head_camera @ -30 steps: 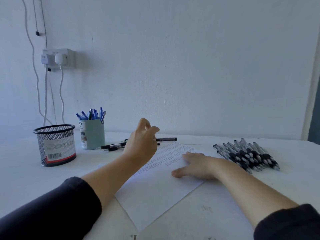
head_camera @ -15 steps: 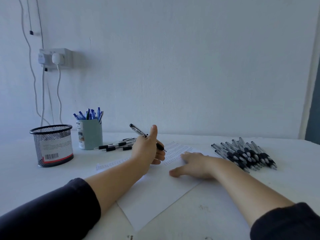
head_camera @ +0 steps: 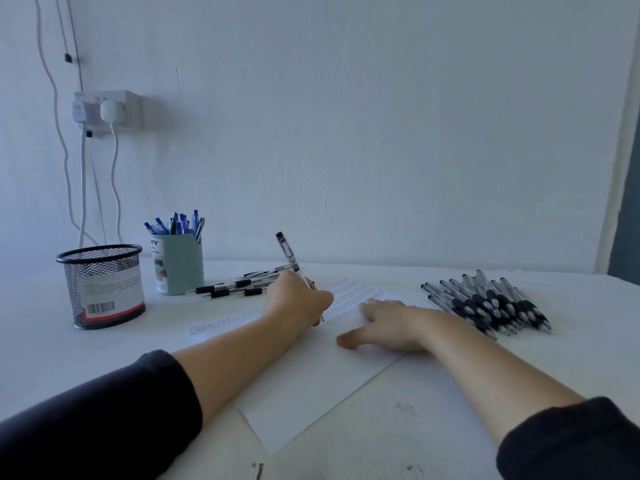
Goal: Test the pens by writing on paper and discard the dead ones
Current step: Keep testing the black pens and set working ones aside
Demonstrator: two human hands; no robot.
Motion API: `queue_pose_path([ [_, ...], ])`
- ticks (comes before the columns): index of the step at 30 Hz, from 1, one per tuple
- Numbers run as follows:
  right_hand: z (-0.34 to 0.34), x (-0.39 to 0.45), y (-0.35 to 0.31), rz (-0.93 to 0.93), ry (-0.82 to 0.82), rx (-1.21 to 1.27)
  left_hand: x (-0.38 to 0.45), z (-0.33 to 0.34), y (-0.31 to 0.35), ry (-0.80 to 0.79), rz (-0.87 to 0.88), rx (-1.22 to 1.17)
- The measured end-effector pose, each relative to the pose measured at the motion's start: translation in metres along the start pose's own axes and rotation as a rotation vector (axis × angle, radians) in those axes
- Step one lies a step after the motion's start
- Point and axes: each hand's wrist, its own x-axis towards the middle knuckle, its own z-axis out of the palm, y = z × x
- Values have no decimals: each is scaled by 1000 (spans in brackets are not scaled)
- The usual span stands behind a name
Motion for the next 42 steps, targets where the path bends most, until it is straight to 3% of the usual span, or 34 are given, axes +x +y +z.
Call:
queue_pose_path([
  [42, 2, 6, 3, 0, -5, -5, 1, 3, -2, -2, 65, 74],
])
